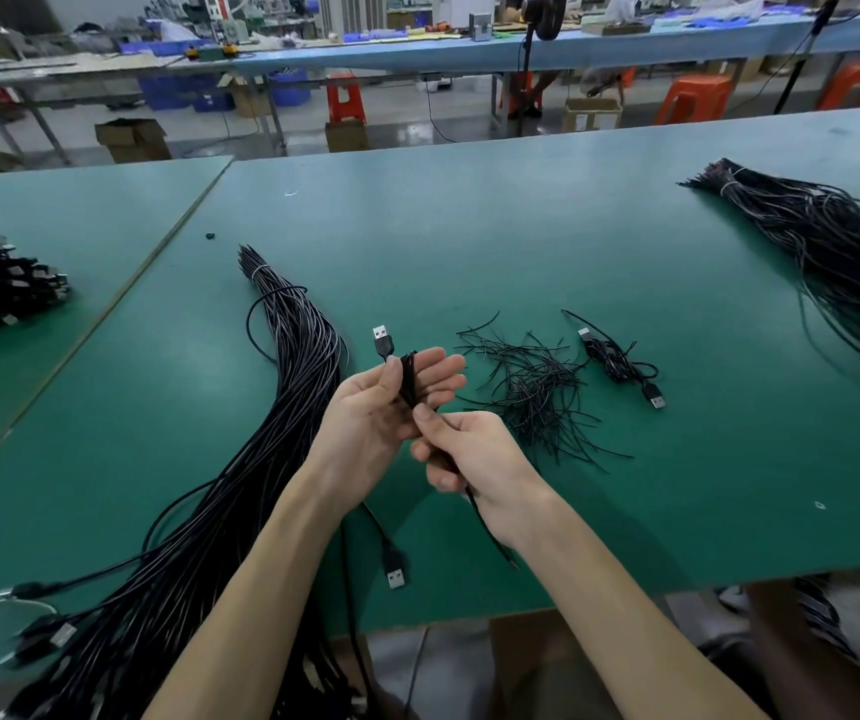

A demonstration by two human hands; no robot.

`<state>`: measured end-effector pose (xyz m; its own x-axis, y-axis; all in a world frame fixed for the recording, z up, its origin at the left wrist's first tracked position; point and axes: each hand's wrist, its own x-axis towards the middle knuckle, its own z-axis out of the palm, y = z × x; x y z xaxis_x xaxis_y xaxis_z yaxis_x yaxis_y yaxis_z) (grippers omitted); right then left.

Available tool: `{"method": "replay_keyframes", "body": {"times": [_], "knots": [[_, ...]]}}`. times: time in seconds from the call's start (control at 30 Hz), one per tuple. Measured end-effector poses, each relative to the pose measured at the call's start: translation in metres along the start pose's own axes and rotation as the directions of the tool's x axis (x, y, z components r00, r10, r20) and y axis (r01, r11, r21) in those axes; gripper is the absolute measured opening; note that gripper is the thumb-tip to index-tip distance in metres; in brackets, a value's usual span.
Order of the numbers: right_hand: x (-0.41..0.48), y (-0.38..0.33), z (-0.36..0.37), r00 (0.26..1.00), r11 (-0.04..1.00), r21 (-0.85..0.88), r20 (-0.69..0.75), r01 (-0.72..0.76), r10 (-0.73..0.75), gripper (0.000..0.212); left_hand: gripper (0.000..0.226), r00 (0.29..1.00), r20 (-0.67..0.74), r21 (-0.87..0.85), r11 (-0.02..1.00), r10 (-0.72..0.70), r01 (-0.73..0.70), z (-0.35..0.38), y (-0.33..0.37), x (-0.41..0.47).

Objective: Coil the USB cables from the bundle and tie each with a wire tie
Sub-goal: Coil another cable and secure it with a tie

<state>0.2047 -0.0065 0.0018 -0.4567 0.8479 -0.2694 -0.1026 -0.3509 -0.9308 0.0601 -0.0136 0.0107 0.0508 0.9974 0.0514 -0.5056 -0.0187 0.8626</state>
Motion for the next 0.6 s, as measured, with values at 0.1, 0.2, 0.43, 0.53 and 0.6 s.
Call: {"method": "replay_keyframes", "body": {"times": [0.1,0.2,0.43,0.53,0.6], "knots": [[0.000,0.001,-0.005,1.000,1.000,0.004,0.019,0.006,-0.006,0.033,0.034,1.000,-0.014,-0.036,0.999,-0.008,0.007,-0.001,-0.001,0.001],[-0.002,0.001,-0.010,0.998,0.999,-0.021,0.062,-0.025,0.026,0.028,0.026,0.999,-0.049,-0.151,0.988,0.005,-0.013,-0.007,0.000,0.003],[-0.009,-0.013,-0.023,0.959,0.992,-0.006,0.257,-0.124,0.121,0.023,0.034,0.997,0.059,-0.457,0.886,-0.055,0.076,-0.014,0.006,0.002],[-0.013,-0.023,-0.038,0.907,0.941,0.208,0.386,-0.265,0.170,0.020,0.041,0.996,0.056,-0.444,0.892,-0.067,0.085,-0.016,0.009,0.001],[-0.015,-0.027,-0.043,0.854,0.800,0.446,0.498,-0.402,0.151,0.016,0.039,0.995,0.053,-0.365,0.927,-0.078,0.092,-0.014,0.007,0.001]]}}
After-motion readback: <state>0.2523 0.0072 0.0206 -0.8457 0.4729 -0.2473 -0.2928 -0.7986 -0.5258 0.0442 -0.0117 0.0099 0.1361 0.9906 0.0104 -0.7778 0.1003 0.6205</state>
